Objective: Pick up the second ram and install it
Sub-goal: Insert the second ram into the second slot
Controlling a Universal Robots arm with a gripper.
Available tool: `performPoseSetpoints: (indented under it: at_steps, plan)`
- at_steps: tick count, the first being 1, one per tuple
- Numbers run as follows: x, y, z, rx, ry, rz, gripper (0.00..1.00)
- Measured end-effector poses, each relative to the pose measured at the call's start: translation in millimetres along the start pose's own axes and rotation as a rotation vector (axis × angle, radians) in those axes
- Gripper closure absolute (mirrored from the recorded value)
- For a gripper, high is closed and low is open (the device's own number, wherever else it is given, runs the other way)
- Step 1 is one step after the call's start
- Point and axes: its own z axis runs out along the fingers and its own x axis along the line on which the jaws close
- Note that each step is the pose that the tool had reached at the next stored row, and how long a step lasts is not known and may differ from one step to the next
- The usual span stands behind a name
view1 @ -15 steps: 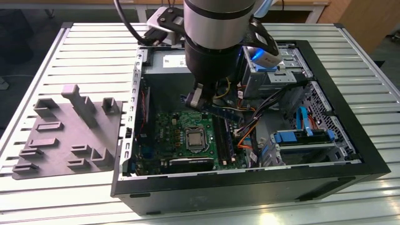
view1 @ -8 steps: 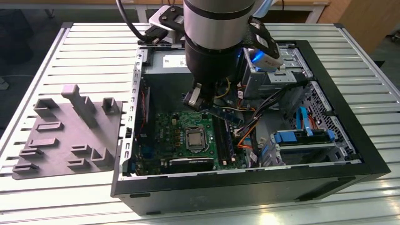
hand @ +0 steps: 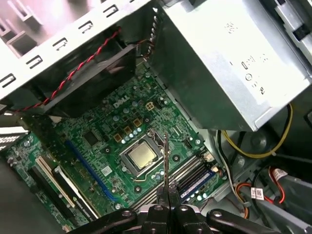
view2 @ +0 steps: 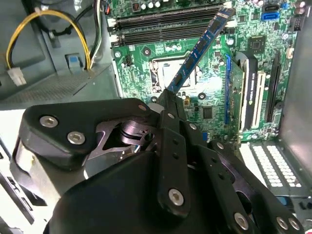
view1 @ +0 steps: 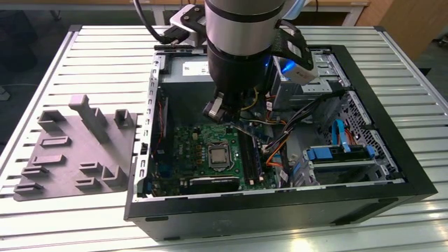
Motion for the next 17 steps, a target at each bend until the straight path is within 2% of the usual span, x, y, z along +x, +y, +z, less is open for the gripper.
performPoseSetpoints:
  at_steps: [17]
  plan:
    - [0.0, 0.0, 0.4, 0.0241, -0.0104, 0.204, 0.88]
